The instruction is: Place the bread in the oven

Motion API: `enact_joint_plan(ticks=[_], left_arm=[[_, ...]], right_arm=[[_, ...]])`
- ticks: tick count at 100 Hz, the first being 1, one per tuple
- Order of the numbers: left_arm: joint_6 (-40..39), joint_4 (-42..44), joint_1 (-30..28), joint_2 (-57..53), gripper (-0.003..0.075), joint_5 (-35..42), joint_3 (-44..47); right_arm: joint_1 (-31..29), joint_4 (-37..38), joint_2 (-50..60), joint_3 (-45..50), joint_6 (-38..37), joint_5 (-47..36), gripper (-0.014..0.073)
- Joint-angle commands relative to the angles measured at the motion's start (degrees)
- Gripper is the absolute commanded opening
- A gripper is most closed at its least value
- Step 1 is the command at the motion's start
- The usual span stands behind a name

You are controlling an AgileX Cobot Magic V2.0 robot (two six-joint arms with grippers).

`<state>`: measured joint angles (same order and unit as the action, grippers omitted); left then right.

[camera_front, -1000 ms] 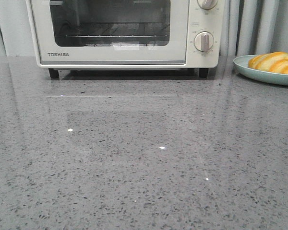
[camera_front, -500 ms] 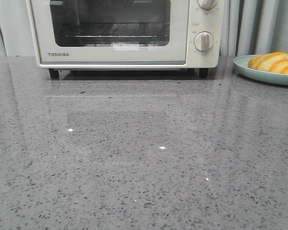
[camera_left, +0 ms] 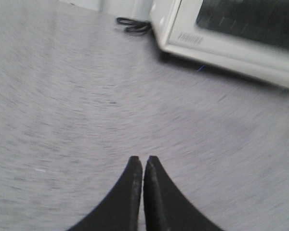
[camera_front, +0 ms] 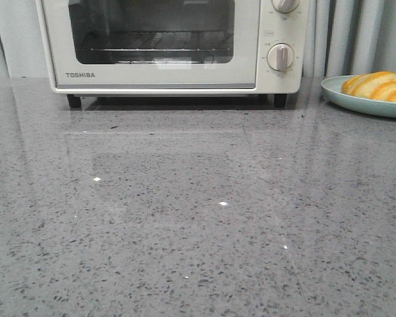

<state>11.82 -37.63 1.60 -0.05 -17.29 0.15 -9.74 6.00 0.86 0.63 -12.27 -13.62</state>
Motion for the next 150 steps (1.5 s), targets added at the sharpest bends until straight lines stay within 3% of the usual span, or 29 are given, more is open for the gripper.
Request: enact_joint_plan(ticks=[1,11,17,25,38,50,67,81,112,150], left_arm=[[-0.43,-16.74,-0.12,-1.59,-0.0022,6.48,1.19],[-0.43,-23.11,-0.23,-1.59,-0.0021,14.75,1.19],[-0.43,-31.12,-0.23,-1.59,-0.0021,17.94,1.10],[-0.43,-34.36,-0.23,-1.49,-0.0021,20.24,0.83],[1.60,-29.70,0.49,1.38,-0.0022,14.09,-3.32],[7.45,-22.53,0.75,11.00,-0.0021,8.50,-11.53],[26.42,-21.34,1.97,30.23,-0.0021,2.41,-28.67],[31.43,-21.34,8.60,42.62,-0.0021,2.63,-41.32],[37.63,-21.13,19.32,67.36,-0.0021,0.96,-63.09],[37.63,-21.21,19.89,86.48,-0.0022,1.42,-81.53]], right_arm=[[-0.26,-7.89,0.71,1.35,-1.52,-5.48,-0.0048],[-0.26,-15.24,0.71,1.23,-1.52,1.17,-0.0048],[-0.26,-15.61,0.57,0.86,-1.52,2.79,-0.0048],[-0.26,-15.73,-0.24,-0.76,-1.52,3.32,-0.0048],[-0.26,-15.34,-5.33,-9.18,-1.52,13.62,-0.0048],[-0.02,-9.82,-15.21,-19.11,-0.82,21.58,-0.0048],[4.76,-2.67,-27.46,-28.52,-0.73,21.91,-0.0048],[8.22,-2.54,-35.02,-33.22,-0.73,21.87,-0.0048],[11.63,-2.65,-37.93,-34.85,-0.73,22.30,-0.0048],[11.63,-2.55,-37.93,-34.85,-0.73,24.99,-0.0048]])
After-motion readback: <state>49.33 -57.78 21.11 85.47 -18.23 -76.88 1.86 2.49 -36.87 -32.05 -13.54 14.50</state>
